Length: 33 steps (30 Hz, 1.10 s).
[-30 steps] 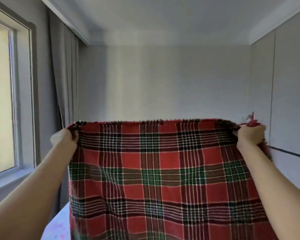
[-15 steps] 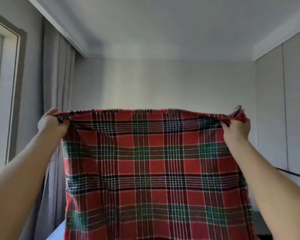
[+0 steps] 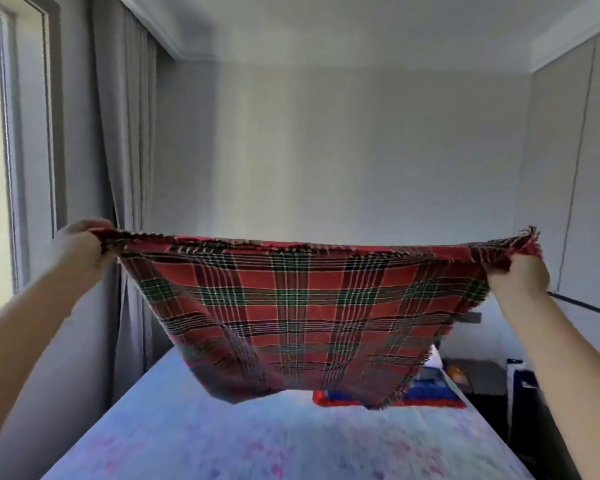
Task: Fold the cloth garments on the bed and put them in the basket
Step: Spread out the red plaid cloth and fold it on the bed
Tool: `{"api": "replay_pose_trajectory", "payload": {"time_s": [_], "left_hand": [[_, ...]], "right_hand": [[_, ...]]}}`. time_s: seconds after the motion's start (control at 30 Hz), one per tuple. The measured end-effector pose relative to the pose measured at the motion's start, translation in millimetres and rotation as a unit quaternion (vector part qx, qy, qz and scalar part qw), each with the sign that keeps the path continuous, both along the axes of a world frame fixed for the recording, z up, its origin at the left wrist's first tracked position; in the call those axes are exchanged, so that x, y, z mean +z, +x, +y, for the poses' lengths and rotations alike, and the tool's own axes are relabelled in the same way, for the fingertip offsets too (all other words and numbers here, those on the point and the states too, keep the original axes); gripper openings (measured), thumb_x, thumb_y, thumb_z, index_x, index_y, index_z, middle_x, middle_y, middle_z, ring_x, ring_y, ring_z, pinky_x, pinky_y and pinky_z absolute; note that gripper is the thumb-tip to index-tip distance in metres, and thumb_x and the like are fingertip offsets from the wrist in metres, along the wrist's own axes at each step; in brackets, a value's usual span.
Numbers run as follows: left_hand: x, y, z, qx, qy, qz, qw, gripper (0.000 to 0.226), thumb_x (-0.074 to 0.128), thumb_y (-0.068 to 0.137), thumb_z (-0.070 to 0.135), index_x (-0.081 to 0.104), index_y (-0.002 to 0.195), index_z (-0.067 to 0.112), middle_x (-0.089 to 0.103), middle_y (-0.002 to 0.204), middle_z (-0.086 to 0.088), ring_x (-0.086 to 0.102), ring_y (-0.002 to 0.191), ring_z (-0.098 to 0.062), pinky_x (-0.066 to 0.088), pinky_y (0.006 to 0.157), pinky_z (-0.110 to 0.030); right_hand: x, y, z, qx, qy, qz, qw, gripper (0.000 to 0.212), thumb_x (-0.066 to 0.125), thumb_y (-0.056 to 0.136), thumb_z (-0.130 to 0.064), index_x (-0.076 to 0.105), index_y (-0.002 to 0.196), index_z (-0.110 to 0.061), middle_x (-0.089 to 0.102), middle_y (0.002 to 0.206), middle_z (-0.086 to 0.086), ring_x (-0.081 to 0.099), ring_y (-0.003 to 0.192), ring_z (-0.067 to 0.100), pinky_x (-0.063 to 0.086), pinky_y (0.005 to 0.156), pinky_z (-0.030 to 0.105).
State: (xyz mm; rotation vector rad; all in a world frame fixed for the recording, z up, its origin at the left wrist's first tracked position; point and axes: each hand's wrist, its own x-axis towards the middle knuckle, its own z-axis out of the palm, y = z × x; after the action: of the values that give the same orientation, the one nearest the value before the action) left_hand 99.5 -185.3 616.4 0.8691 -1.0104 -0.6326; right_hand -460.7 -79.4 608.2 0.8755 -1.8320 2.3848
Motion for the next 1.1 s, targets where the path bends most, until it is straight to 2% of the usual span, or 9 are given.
{"api": "replay_pose_trajectory", "payload": {"time_s": [0.07, 0.17, 0.23, 0.3, 0.4, 0.53, 0.67, 0.8, 1.1], "left_hand": [[-27.0, 4.5, 32.1, -0.003, 0.080, -0.095, 0.992, 0.053, 0.030, 0.085, -0.018, 0.061, 0.060, 0.016, 0.055, 0.044, -0.008, 0.050, 0.031, -0.006, 0.034, 0.028, -0.010], [-97.1, 27.1, 61.6, 0.021, 0.131, -0.297, 0.946, 0.036, 0.037, 0.080, -0.020, 0.063, 0.085, 0.004, 0.055, 0.070, -0.018, 0.049, 0.056, -0.027, 0.040, 0.038, -0.017], [-147.5, 38.9, 79.2, 0.025, 0.180, -0.398, 0.899, 0.031, 0.048, 0.078, -0.016, 0.069, 0.085, 0.006, 0.059, 0.069, -0.015, 0.048, 0.059, -0.026, 0.036, 0.040, -0.011], [-204.1, 44.9, 91.2, 0.021, 0.252, -0.440, 0.862, 0.021, 0.058, 0.080, -0.008, 0.072, 0.079, 0.008, 0.060, 0.066, -0.013, 0.050, 0.057, -0.025, 0.037, 0.041, -0.015], [-286.6, 52.0, 123.2, 0.017, 0.363, -0.462, 0.809, 0.007, 0.069, 0.078, 0.004, 0.073, 0.074, 0.000, 0.067, 0.072, -0.017, 0.061, 0.066, -0.028, 0.045, 0.055, -0.023], [-383.6, 73.4, 167.4, 0.008, 0.470, -0.493, 0.732, 0.029, 0.064, 0.074, -0.003, 0.052, 0.048, 0.001, 0.063, 0.068, -0.022, 0.066, 0.074, -0.036, 0.044, 0.058, -0.031], [-426.7, 81.9, 248.5, 0.012, 0.507, -0.491, 0.708, 0.020, 0.053, 0.078, -0.009, 0.058, 0.061, -0.001, 0.067, 0.086, -0.026, 0.065, 0.083, -0.036, 0.041, 0.060, -0.028], [-443.7, 88.5, 316.7, 0.070, 0.514, -0.444, 0.731, 0.014, 0.053, 0.081, -0.005, 0.065, 0.082, -0.011, 0.064, 0.094, -0.031, 0.061, 0.089, -0.043, 0.042, 0.067, -0.034], [-462.0, 77.7, 478.9, 0.104, 0.554, -0.461, 0.685, 0.012, 0.052, 0.079, -0.008, 0.063, 0.078, -0.012, 0.063, 0.086, -0.032, 0.060, 0.082, -0.043, 0.047, 0.069, -0.041]], "right_hand": [[-30.5, 4.0, 38.1, 0.015, 0.073, -0.026, 0.997, 0.026, 0.053, 0.090, 0.002, 0.056, 0.110, 0.020, 0.056, 0.114, 0.037, 0.061, 0.098, 0.033, 0.042, 0.068, 0.018], [-99.9, 4.4, 80.8, -0.010, 0.078, -0.086, 0.993, 0.035, 0.051, 0.094, -0.004, 0.051, 0.123, 0.014, 0.052, 0.126, 0.032, 0.059, 0.068, -0.007, 0.037, 0.046, 0.001], [-154.9, 7.7, 108.3, -0.043, 0.068, -0.193, 0.978, 0.048, 0.062, 0.088, -0.035, 0.058, 0.122, 0.000, 0.059, 0.125, 0.020, 0.063, 0.095, 0.015, 0.054, 0.066, 0.020], [-212.8, 21.1, 133.8, -0.100, 0.197, -0.213, 0.952, 0.051, 0.061, 0.089, -0.035, 0.057, 0.118, 0.007, 0.058, 0.122, 0.028, 0.058, 0.109, 0.039, 0.050, 0.086, 0.047], [-290.1, 61.9, 195.1, -0.119, 0.372, -0.167, 0.905, 0.036, 0.054, 0.092, -0.013, 0.055, 0.115, 0.015, 0.056, 0.119, 0.035, 0.055, 0.106, 0.048, 0.046, 0.083, 0.046], [-372.0, 86.3, 263.3, -0.088, 0.497, -0.140, 0.852, 0.019, 0.051, 0.088, 0.002, 0.060, 0.093, 0.017, 0.062, 0.093, 0.031, 0.058, 0.077, 0.039, 0.046, 0.066, 0.038], [-411.0, 105.7, 315.0, -0.065, 0.588, -0.105, 0.800, 0.025, 0.053, 0.086, 0.001, 0.060, 0.101, 0.019, 0.063, 0.104, 0.034, 0.061, 0.095, 0.044, 0.050, 0.078, 0.042], [-424.1, 111.3, 365.0, -0.056, 0.610, -0.059, 0.788, 0.036, 0.050, 0.084, 0.006, 0.052, 0.119, 0.016, 0.058, 0.116, 0.034, 0.058, 0.106, 0.045, 0.048, 0.085, 0.044], [-459.7, 108.5, 514.7, 0.011, 0.710, 0.039, 0.703, 0.022, 0.055, 0.081, 0.002, 0.064, 0.099, 0.010, 0.066, 0.101, 0.027, 0.064, 0.096, 0.039, 0.051, 0.075, 0.038]]}}
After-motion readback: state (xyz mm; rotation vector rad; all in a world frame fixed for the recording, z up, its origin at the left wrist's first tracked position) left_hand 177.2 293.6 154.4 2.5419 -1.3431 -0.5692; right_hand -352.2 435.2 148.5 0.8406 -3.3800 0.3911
